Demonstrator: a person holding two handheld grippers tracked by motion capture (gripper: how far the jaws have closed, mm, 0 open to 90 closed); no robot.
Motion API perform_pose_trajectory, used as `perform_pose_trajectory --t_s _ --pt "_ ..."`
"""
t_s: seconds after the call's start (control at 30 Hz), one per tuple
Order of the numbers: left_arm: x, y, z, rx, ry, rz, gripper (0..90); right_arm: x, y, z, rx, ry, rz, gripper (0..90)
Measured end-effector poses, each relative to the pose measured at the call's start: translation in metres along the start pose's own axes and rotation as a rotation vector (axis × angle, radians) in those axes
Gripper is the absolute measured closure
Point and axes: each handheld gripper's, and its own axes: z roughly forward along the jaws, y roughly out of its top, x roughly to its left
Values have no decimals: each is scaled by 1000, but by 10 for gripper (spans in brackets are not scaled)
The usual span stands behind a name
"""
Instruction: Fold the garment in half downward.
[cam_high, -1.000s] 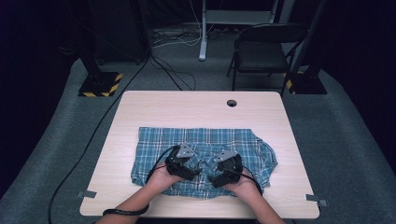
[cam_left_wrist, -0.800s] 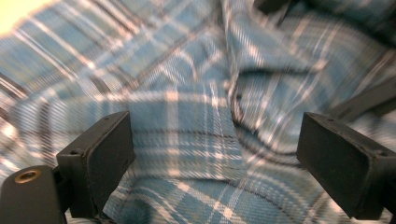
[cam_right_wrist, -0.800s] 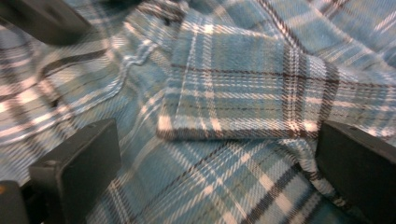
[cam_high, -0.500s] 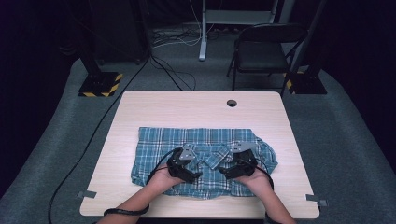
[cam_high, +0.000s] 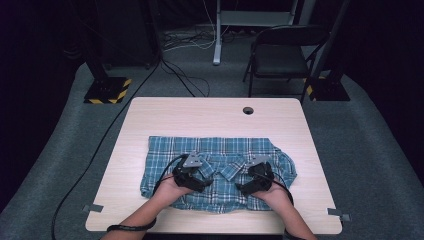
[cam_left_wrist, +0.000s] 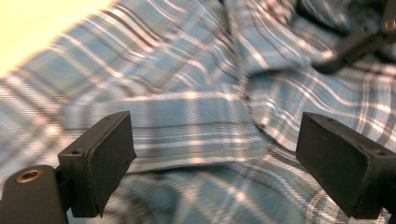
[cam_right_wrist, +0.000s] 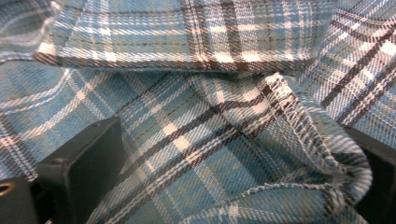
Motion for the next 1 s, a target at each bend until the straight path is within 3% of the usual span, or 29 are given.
perform_pose_trajectory --t_s 0.1,0.17,0.3,0.4,0.47,0.57,0.73,1.0 --pt "14 -3 -11 -27 29 -46 109 0 3 -6 -15 4 0 69" --pt "25 -8 -15 -25 48 -87 109 0 7 -16 -70 -3 1 73" --pt "40 -21 -12 28 78 -133 112 -7 11 -36 -204 -9 55 74" --pt "45 -27 -4 81 87 -126 112 -14 8 -42 -239 -58 82 73" --pt "46 -31 1 97 81 -130 104 -19 4 -41 -231 -97 103 73" --pt "50 -34 4 79 63 -163 84 -31 -5 -34 -181 -132 142 73" --pt "49 -35 5 73 70 -166 76 -48 -21 -15 -66 -95 228 48" --pt "45 -33 1 121 68 -183 82 -44 -16 -18 -27 -121 155 72"
